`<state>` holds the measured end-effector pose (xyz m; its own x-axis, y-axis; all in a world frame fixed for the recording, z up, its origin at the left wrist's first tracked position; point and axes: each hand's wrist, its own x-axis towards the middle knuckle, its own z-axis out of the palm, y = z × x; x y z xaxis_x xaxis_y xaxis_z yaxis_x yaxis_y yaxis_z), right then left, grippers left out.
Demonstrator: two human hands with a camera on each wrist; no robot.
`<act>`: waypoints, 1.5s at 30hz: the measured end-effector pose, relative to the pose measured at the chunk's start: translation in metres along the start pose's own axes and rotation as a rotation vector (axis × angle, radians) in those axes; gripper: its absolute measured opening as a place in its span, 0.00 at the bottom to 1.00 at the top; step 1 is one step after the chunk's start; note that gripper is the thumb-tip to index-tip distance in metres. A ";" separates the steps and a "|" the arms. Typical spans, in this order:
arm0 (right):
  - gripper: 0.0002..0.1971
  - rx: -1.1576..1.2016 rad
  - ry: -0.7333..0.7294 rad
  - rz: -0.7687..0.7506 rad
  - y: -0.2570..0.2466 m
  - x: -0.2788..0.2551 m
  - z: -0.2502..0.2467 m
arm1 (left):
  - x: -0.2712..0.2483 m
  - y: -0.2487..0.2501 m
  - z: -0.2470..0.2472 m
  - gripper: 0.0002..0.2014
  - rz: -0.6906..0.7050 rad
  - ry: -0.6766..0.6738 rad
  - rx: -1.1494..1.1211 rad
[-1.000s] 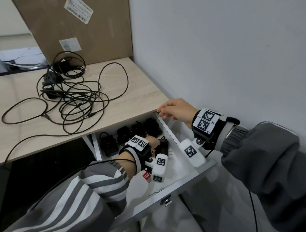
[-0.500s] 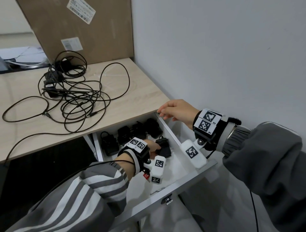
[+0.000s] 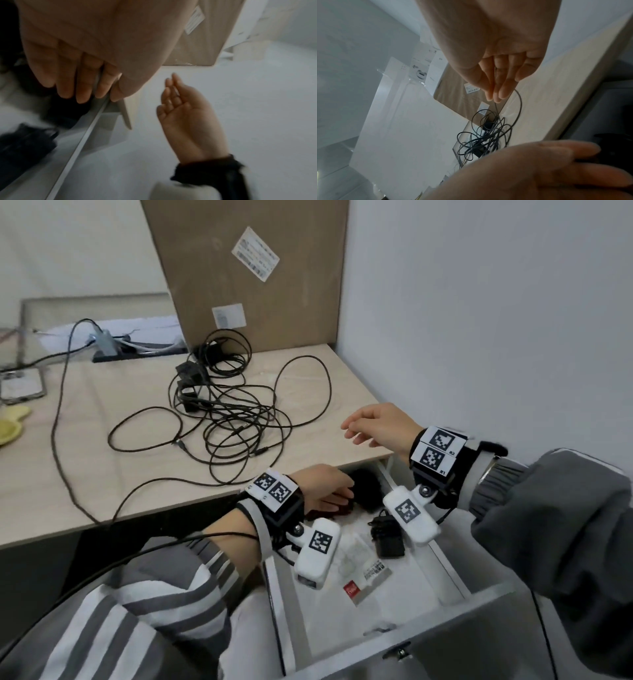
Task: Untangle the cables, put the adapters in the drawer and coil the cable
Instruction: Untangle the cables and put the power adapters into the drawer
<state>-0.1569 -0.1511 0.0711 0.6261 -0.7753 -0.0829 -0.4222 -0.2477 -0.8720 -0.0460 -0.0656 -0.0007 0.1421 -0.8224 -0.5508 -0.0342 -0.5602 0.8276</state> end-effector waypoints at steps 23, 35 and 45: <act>0.23 -1.299 -0.421 -0.433 -0.131 0.193 0.177 | -0.017 0.023 -0.303 0.09 -0.009 0.813 -0.169; 0.26 -1.080 -0.059 -0.124 -0.098 0.268 0.060 | 0.046 0.064 -0.316 0.39 -0.025 0.618 0.320; 0.32 -1.057 -0.104 0.112 -0.060 0.287 0.019 | 0.082 0.095 -0.305 0.39 -0.170 0.547 1.135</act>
<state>0.0602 -0.3476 0.0904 0.5805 -0.7837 -0.2210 -0.8036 -0.5952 -0.0001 0.2638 -0.1561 0.0652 0.6071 -0.7357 -0.3003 -0.7613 -0.6468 0.0453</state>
